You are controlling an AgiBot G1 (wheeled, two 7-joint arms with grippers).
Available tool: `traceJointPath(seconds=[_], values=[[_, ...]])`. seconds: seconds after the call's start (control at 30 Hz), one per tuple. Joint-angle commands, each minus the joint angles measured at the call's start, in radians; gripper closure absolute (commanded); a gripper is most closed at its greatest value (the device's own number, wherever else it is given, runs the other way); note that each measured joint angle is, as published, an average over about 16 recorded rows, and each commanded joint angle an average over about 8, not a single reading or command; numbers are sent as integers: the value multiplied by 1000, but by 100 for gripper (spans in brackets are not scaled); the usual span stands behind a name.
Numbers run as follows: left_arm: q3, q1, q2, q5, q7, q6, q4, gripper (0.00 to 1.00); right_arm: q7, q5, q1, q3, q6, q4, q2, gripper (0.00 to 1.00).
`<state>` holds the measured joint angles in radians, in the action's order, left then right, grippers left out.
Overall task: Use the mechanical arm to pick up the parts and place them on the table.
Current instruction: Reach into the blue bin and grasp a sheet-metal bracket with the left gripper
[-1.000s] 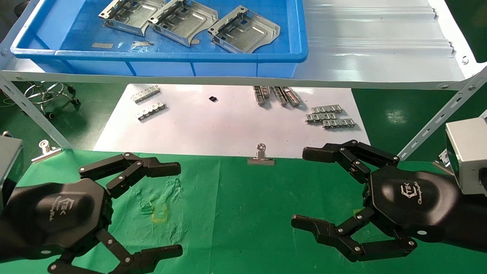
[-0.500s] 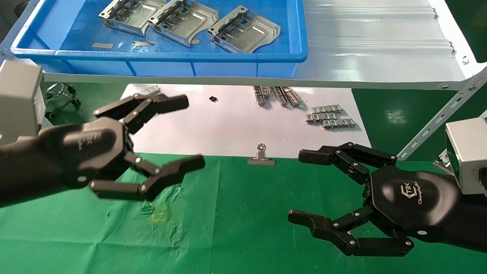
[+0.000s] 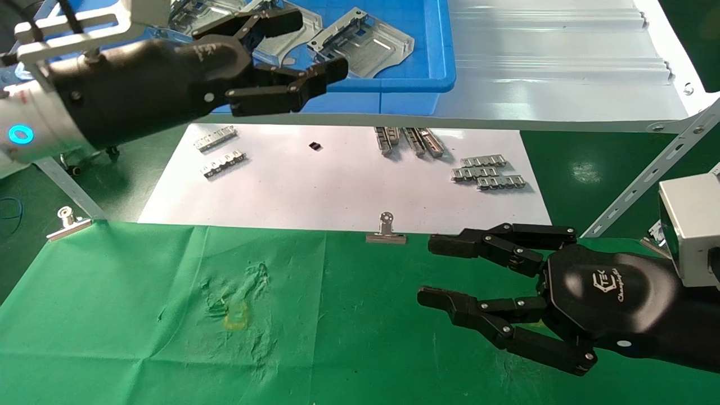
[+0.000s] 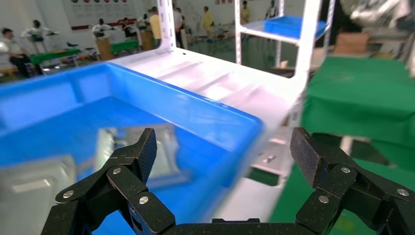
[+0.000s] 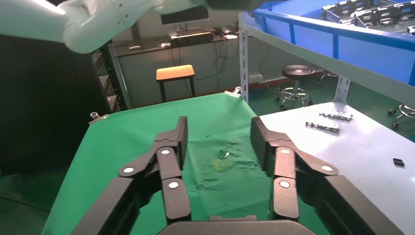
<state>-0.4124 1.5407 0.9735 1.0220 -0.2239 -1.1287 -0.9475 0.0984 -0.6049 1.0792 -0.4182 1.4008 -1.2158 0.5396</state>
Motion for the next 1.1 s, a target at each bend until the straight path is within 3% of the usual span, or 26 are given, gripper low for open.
traceJointPath(seconds=[0.03,0.3,0.57,0.67,0.83,0.9,0.97,1.1], values=[[-23,56,33,40,-3,14,48,0,0,0,0,0,0,0,0,100],[-108,287,175,181,81,13,362,0,0,0,0,0,0,0,0,100],[-166,427,288,272,163,24,637,1,0,0,0,0,0,0,0,100],[-175,456,321,288,190,53,711,19,0,0,0,0,0,0,0,100],[-180,483,363,298,221,123,795,78,0,0,0,0,0,0,0,100],[-181,487,373,299,225,159,812,94,0,0,0,0,0,0,0,100],[-184,486,380,297,225,193,818,100,0,0,0,0,0,0,0,100],[-194,477,387,296,217,247,806,100,0,0,0,0,0,0,0,100]])
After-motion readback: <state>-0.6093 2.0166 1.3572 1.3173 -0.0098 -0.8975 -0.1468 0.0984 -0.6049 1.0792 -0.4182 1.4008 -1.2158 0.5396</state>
